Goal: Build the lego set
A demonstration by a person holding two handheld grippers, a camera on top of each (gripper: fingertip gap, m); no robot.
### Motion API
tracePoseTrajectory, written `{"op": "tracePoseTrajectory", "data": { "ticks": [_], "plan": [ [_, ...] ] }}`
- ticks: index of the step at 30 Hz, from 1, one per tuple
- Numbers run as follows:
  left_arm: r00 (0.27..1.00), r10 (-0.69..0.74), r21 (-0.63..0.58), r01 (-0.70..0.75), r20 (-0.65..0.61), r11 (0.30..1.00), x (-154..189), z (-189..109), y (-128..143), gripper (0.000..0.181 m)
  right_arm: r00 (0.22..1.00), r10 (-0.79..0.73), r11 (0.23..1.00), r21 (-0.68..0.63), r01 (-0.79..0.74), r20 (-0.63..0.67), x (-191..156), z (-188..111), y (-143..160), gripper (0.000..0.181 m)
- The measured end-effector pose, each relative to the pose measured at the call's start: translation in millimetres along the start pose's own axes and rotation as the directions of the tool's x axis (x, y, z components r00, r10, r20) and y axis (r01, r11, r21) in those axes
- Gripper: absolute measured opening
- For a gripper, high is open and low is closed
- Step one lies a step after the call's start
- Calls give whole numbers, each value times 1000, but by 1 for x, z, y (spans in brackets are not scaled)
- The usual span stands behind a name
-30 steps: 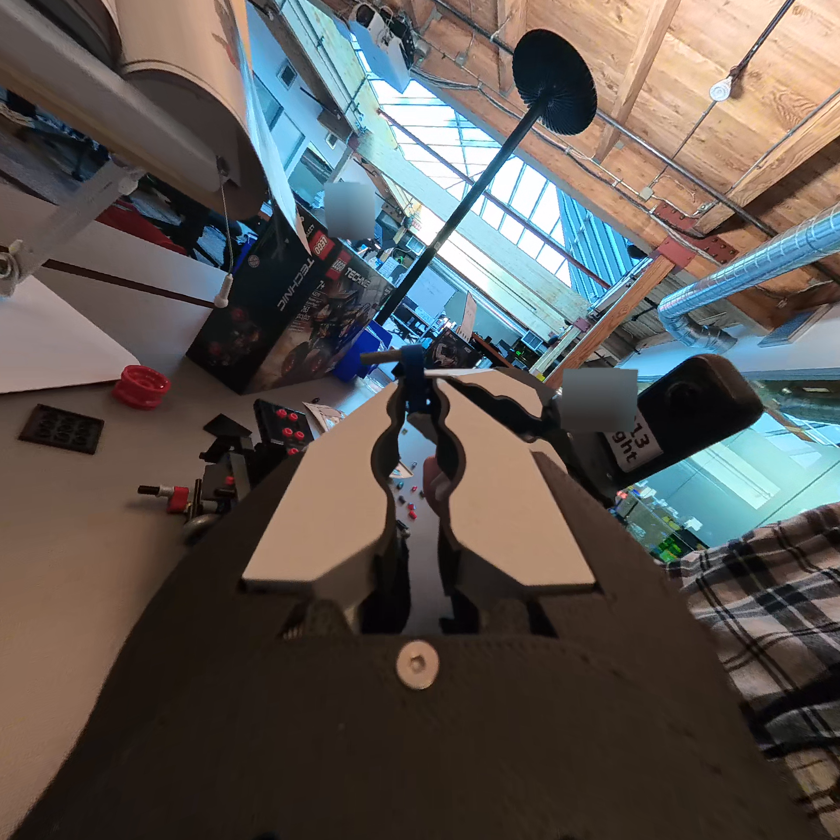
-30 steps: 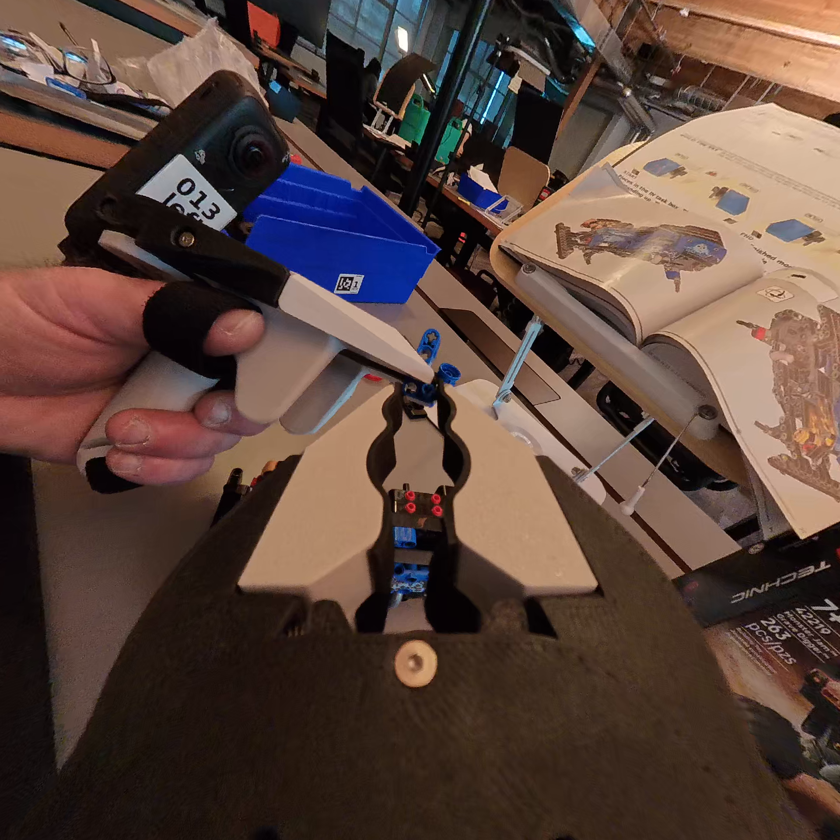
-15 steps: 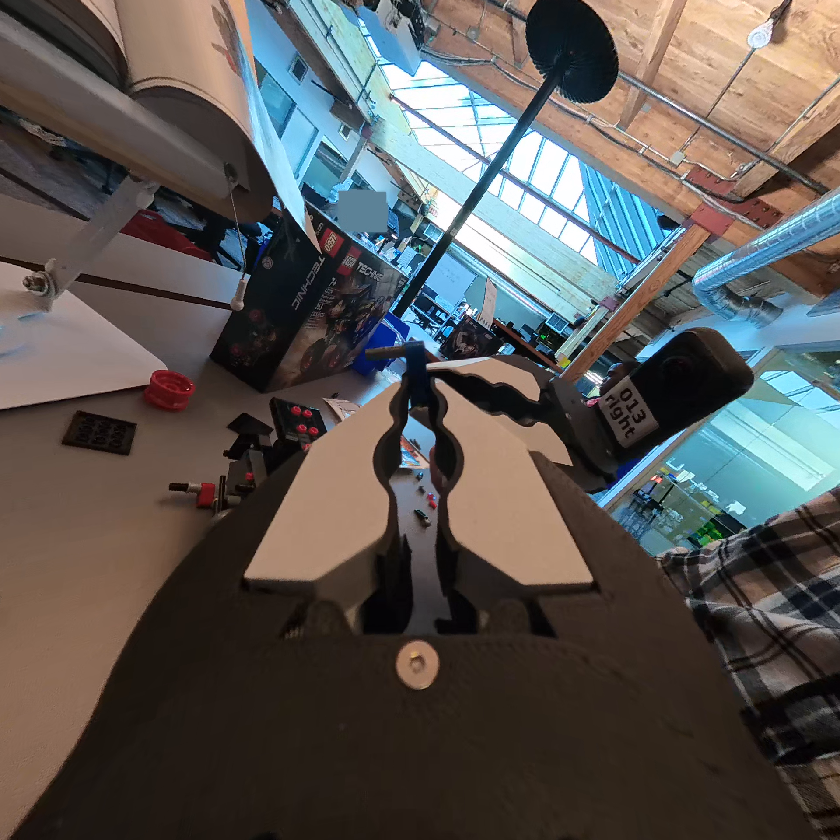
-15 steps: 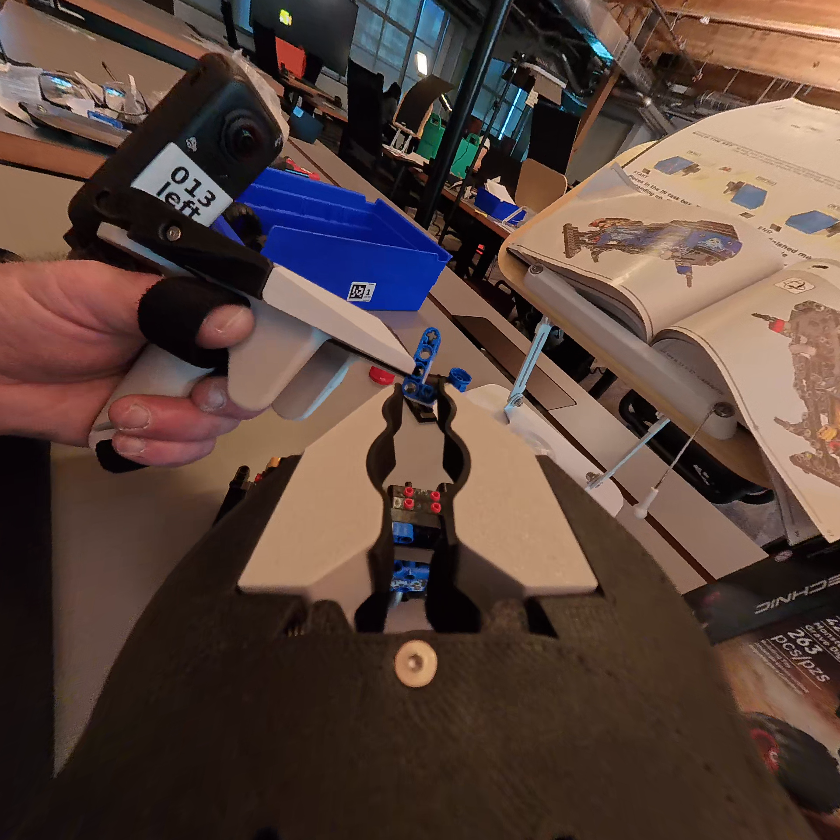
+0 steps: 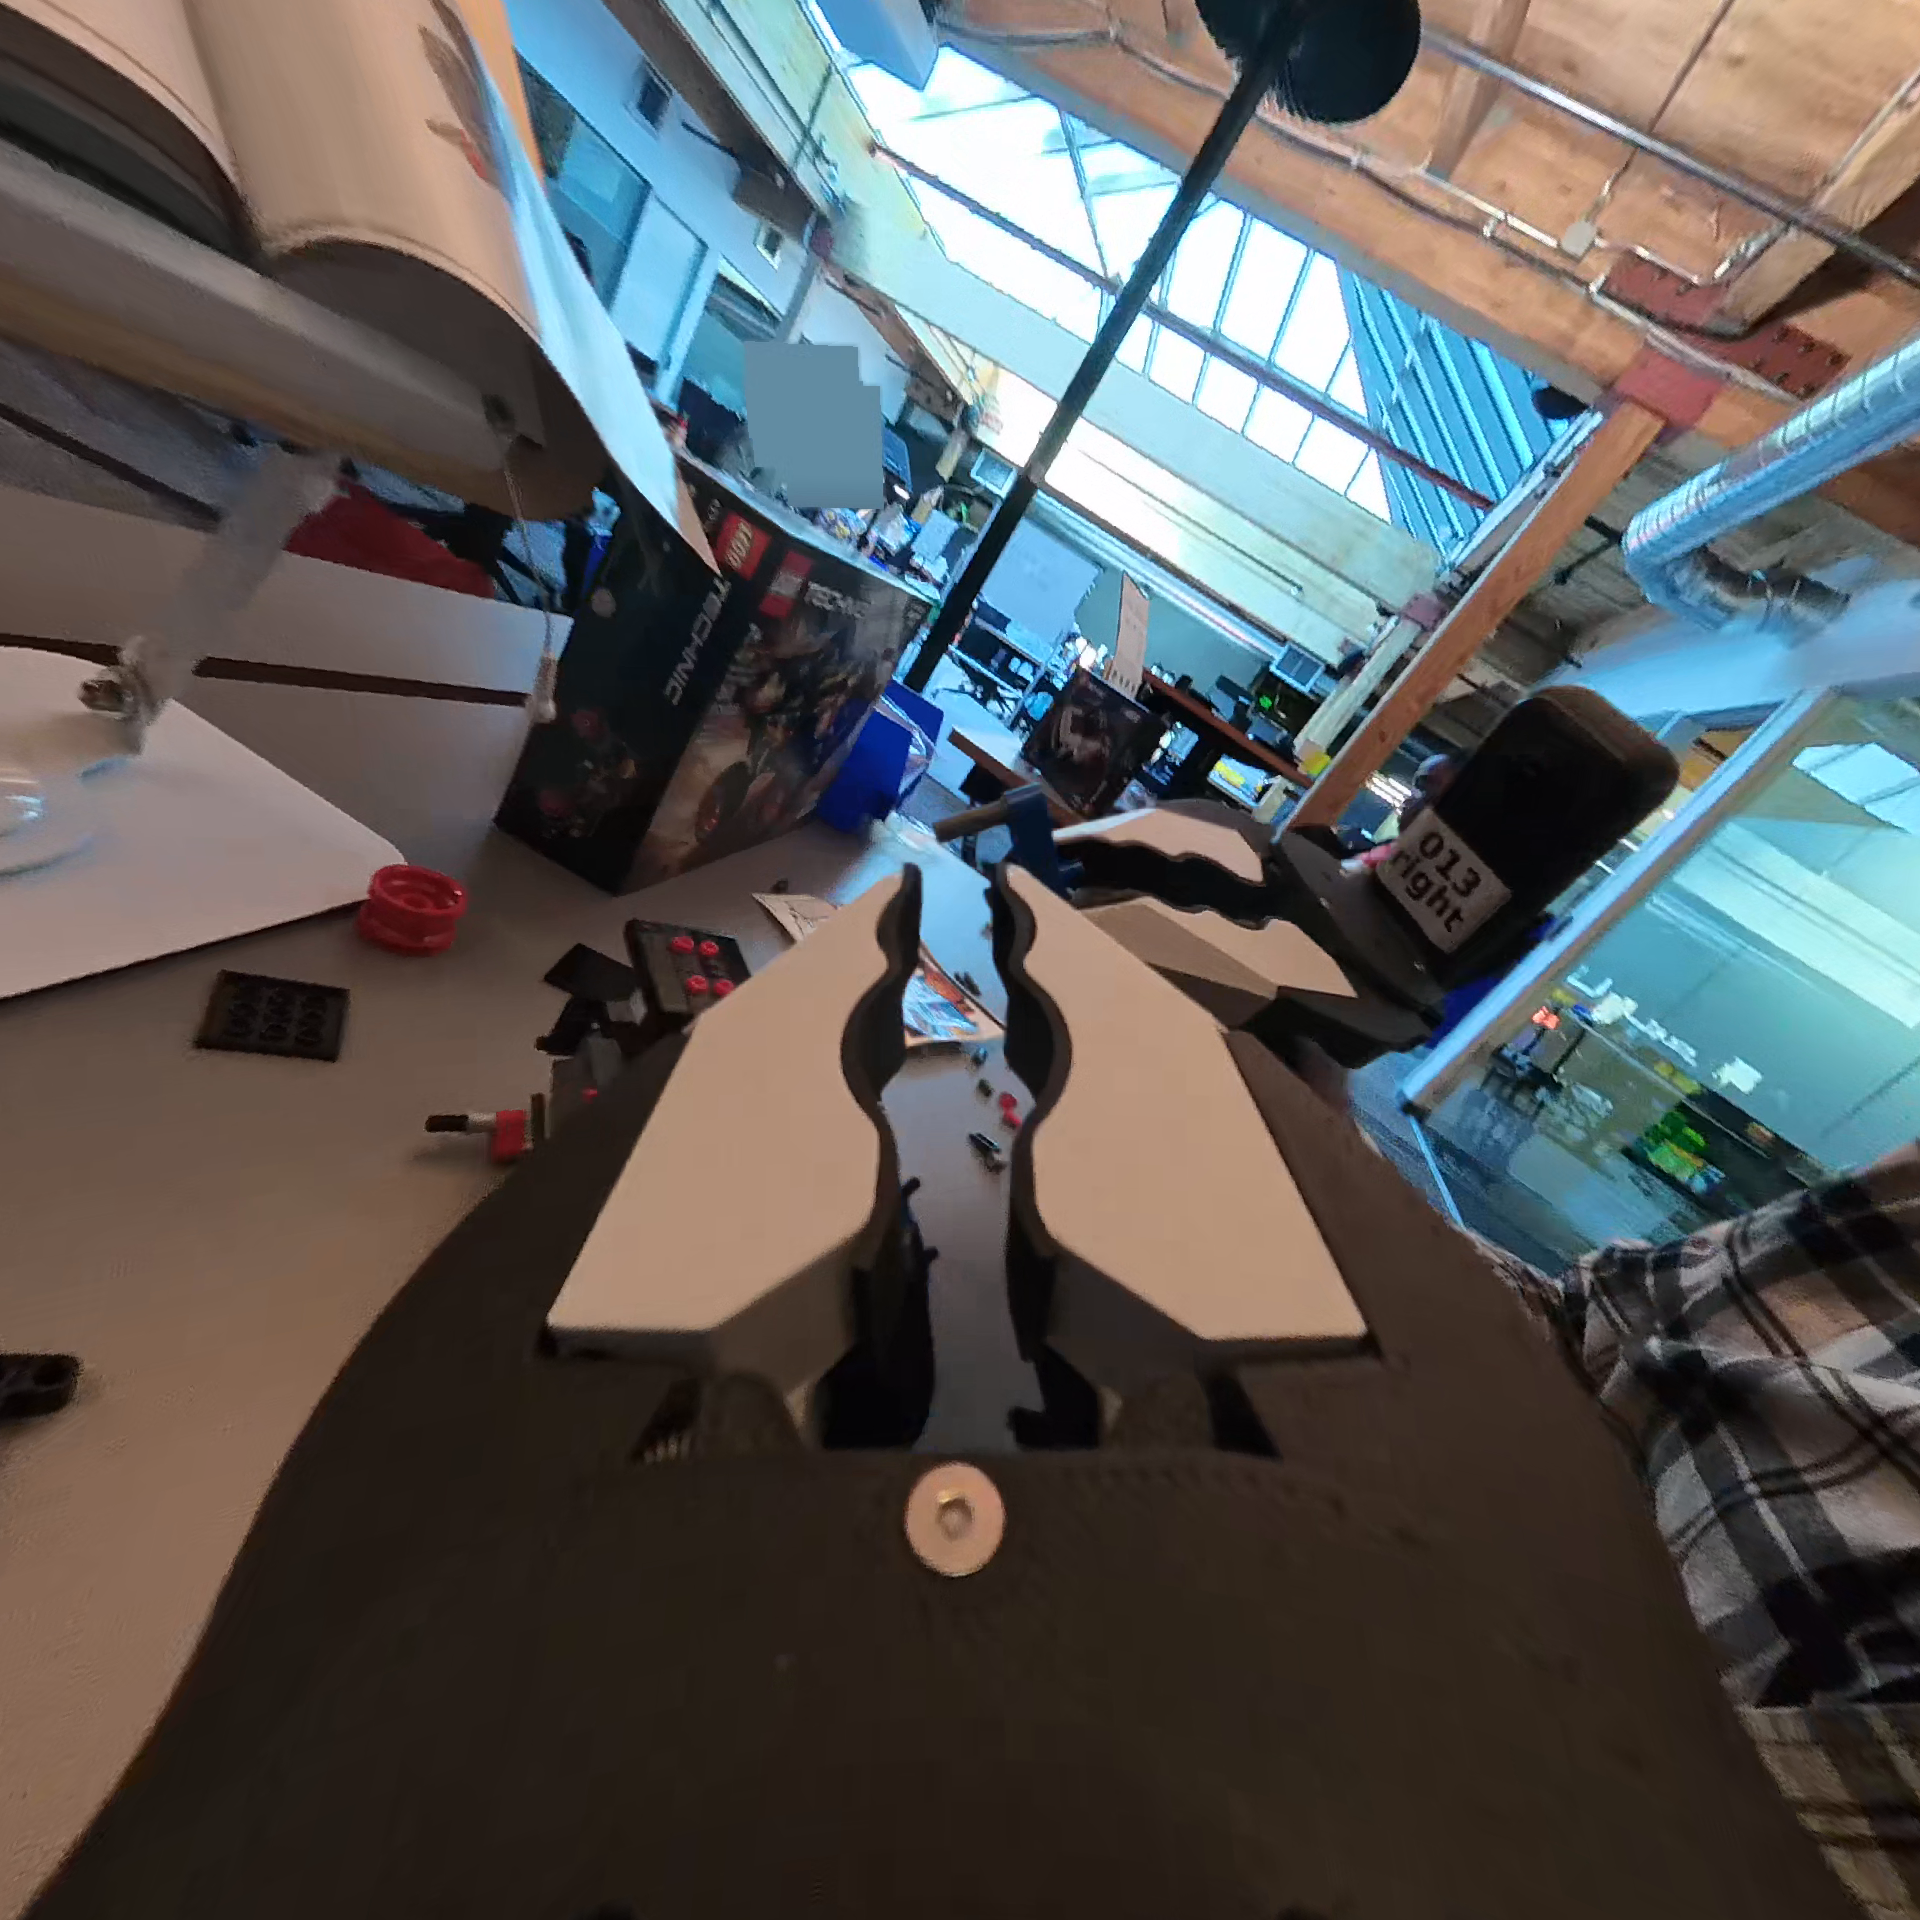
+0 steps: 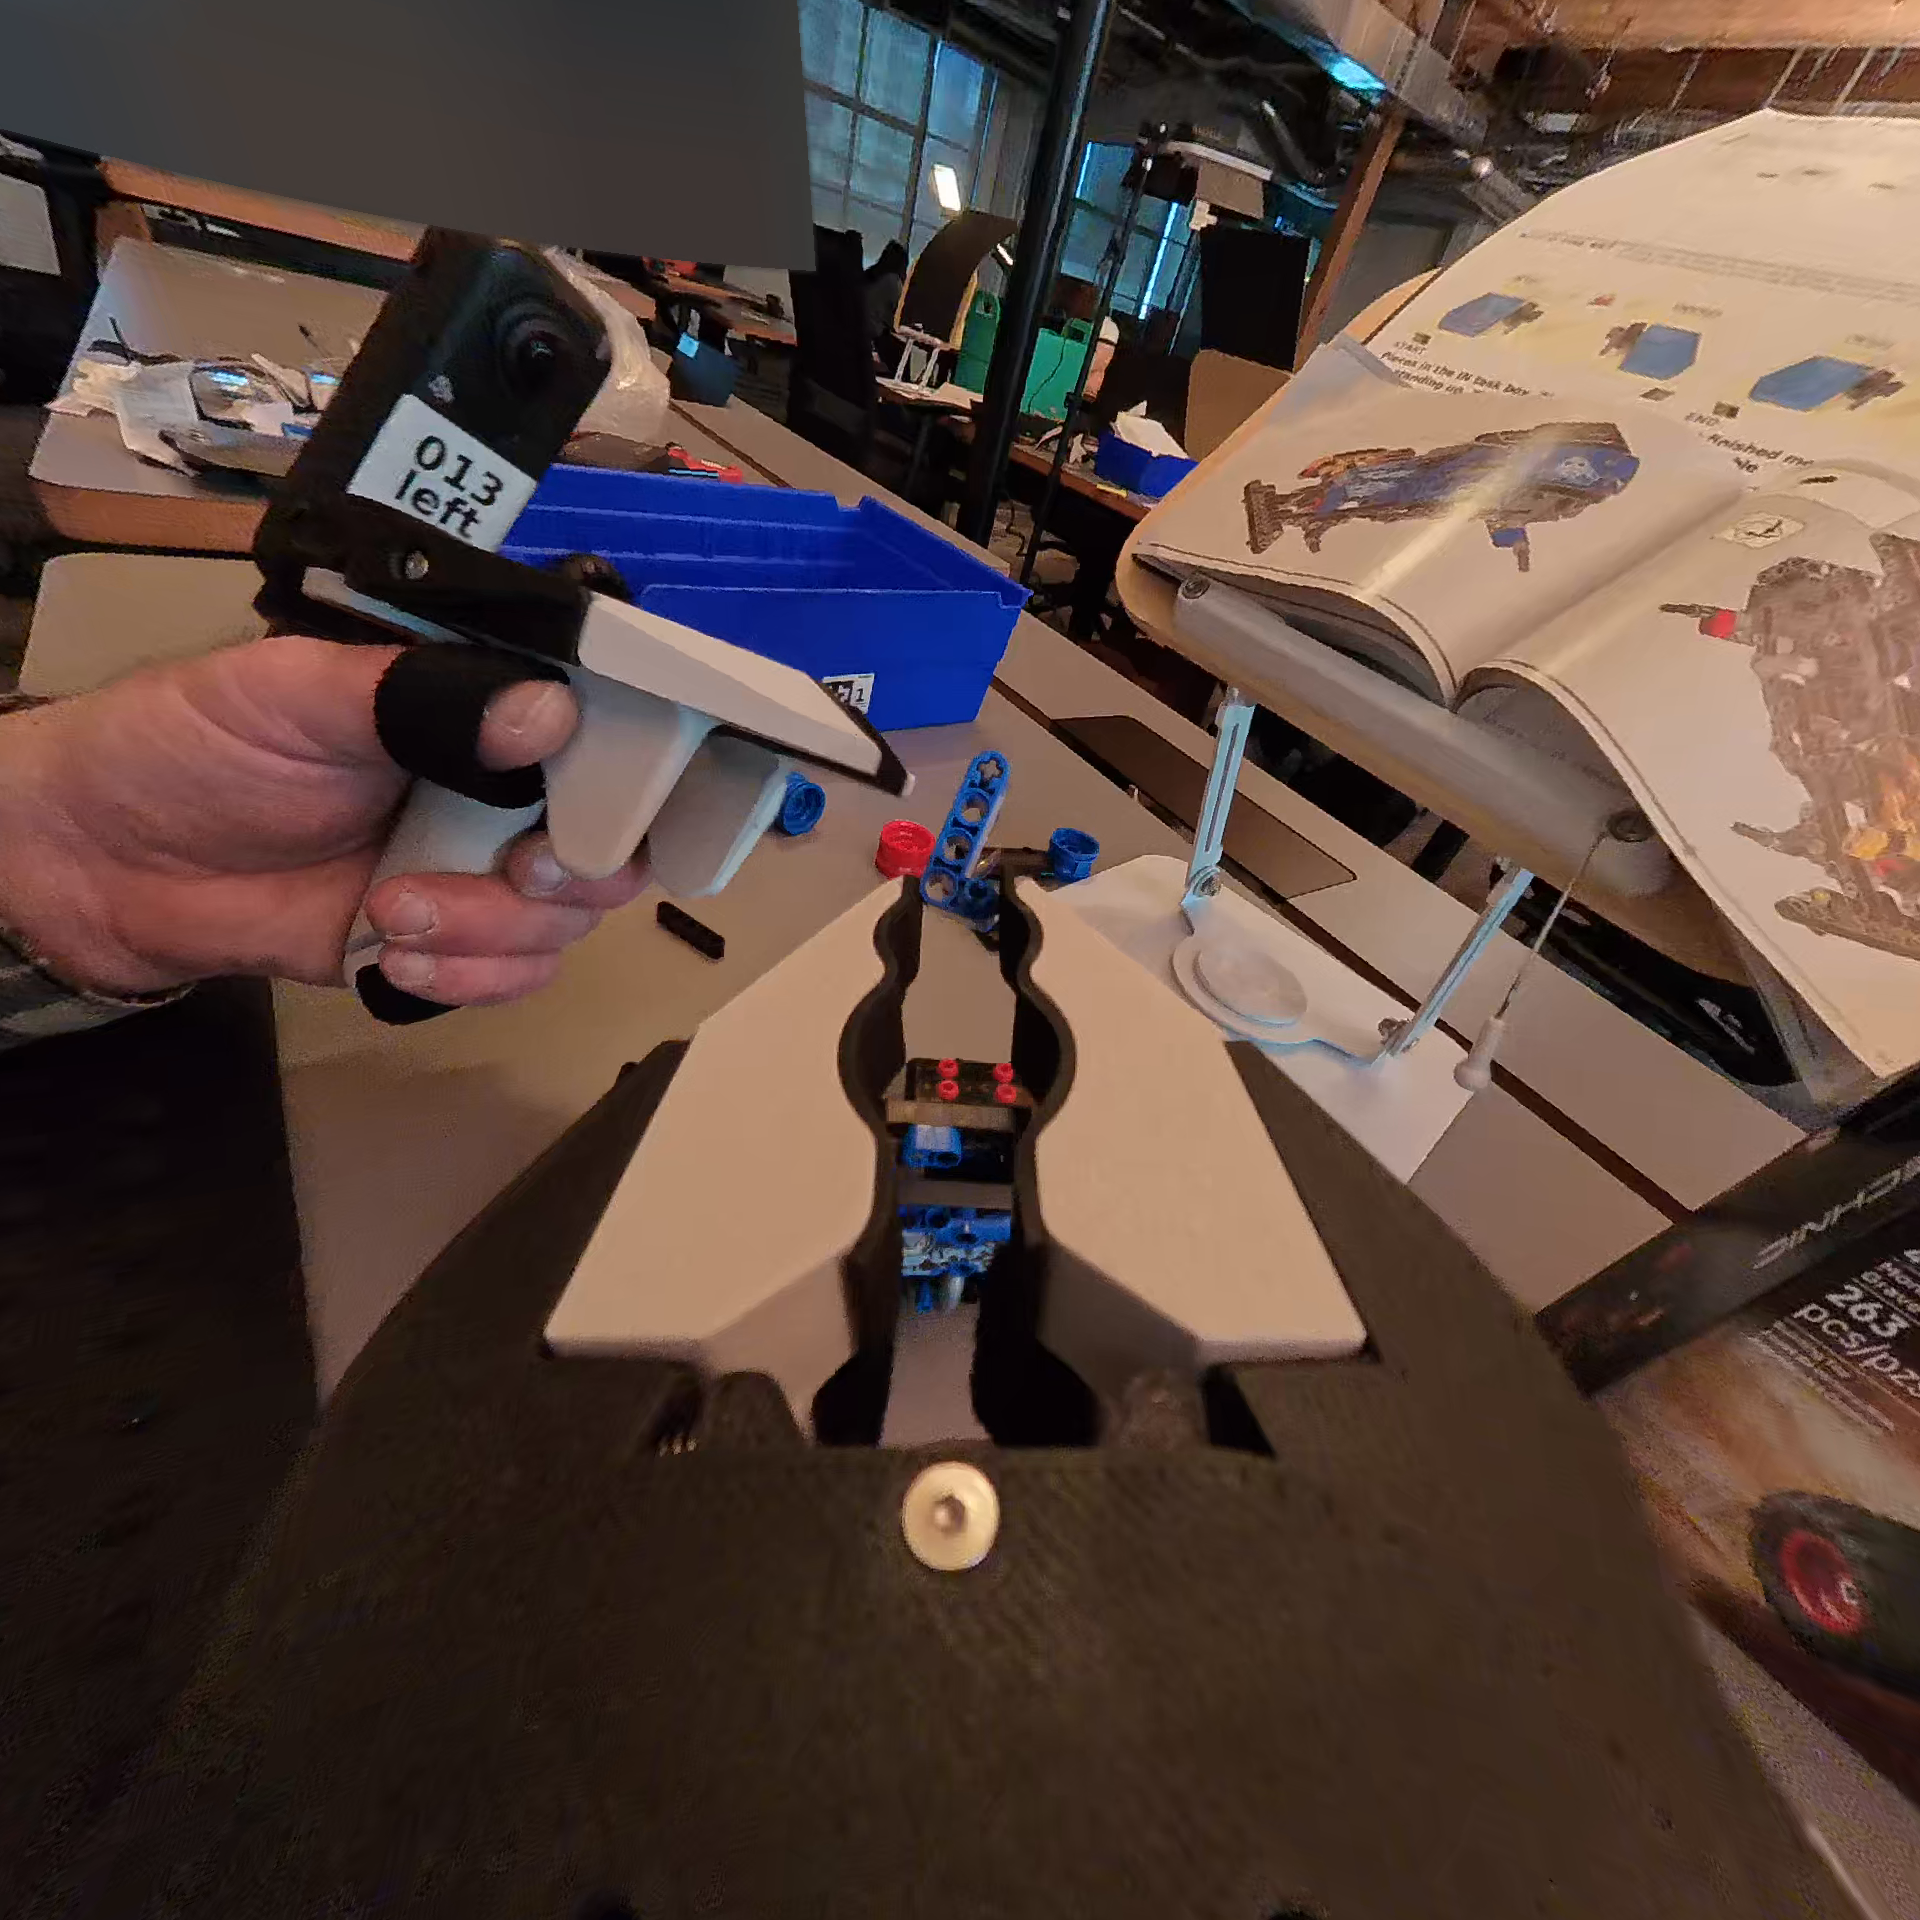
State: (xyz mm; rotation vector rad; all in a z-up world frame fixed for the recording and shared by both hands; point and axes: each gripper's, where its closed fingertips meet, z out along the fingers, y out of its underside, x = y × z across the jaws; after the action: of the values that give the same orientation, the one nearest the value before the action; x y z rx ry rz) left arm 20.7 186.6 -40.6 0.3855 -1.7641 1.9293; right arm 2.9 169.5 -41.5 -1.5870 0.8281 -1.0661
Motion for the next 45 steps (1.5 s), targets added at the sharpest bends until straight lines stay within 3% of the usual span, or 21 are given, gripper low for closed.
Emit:
{"op": "tracePoseTrajectory", "data": {
  "ticks": [5, 8, 15, 16, 18, 27, 33, 36, 40, 45],
  "plan": [
    [999, 17, -68, -20, -49, 997, 14, 15, 16, 10, 999, -53, 998, -28, 53, 1, -10, -3, 4, 13],
    [996, 3, -54, -8, -92, 998, 21, 15, 15, 0, 997, -75, 996, -51, 75, -7, -12, -5, 8, 12],
    [993, 0, -55, -6, -115, 998, 24, 14, 18, 0, 987, -152, 986, -83, 147, -56, -20, -6, 12, 12],
    [990, 0, -52, -8, -139, 999, 28, 13, 17, 12, 988, -147, 986, -84, 142, -56, -21, -7, 12, 12],
    [987, 0, -78, -12, -160, 997, 31, 13, 21, 13, 989, -135, 987, -93, 129, -60, -20, -7, 14, 12],
    [984, 151, -123, -162, -94, 979, 28, 17, 31, 6, 994, -106, 987, -126, 102, -32, -26, -11, 21, 12],
    [958, 284, -152, -287, -40, 946, 26, 15, 33, 7, 984, 165, 984, -71, -160, 68, -23, -23, 16, 11],
    [905, 426, -198, -417, 3, 887, 27, 13, 38, 6, 923, 358, 934, -31, -357, 140, -21, -24, 10, 10],
    [779, 623, -286, -581, 77, 762, 23, 14, 47, 6, 821, 520, 851, -63, -521, 235, -30, -22, 15, 18],
    [717, 690, -335, -629, 98, 702, 21, 14, 58, 6, 738, 614, 780, -76, -621, 279, -32, -25, 23, 17]
  ]
}}
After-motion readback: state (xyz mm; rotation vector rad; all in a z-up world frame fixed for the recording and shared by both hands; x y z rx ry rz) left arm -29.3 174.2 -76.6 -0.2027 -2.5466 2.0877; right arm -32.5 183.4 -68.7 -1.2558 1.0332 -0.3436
